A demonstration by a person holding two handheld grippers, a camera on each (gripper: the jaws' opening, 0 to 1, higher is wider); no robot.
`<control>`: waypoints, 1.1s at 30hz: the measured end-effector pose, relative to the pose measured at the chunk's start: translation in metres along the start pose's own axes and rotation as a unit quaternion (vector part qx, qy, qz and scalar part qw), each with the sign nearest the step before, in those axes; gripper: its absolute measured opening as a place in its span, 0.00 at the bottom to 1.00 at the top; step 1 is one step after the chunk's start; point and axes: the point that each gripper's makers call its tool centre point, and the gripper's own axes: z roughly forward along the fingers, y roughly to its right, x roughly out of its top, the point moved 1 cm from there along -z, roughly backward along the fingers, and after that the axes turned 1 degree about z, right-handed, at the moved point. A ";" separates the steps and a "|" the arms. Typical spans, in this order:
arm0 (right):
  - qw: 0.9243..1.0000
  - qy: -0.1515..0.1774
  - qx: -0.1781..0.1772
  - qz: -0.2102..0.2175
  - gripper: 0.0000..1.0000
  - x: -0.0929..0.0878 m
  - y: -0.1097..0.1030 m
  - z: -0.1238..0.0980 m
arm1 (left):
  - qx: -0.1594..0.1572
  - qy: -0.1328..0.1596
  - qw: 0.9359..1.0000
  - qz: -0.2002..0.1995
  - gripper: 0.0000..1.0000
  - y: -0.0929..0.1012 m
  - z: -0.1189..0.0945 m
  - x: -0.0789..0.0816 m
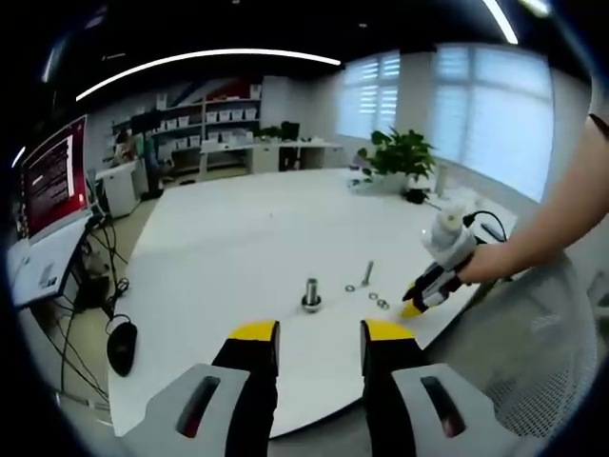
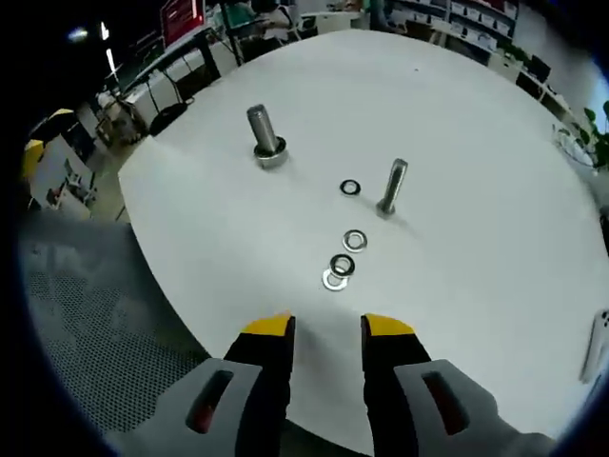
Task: Place the washer onto the threaded stud by aligning its center hole with the stud, sliding it down to the base, and recovering from edge contact or off-axis alignment until the washer reaches the visible bottom stop.
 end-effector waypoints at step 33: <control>0.997 -0.017 -0.013 -0.070 0.16 0.019 0.003 0.020 | 0.006 -0.020 1.000 0.000 0.31 -0.002 0.002 -0.007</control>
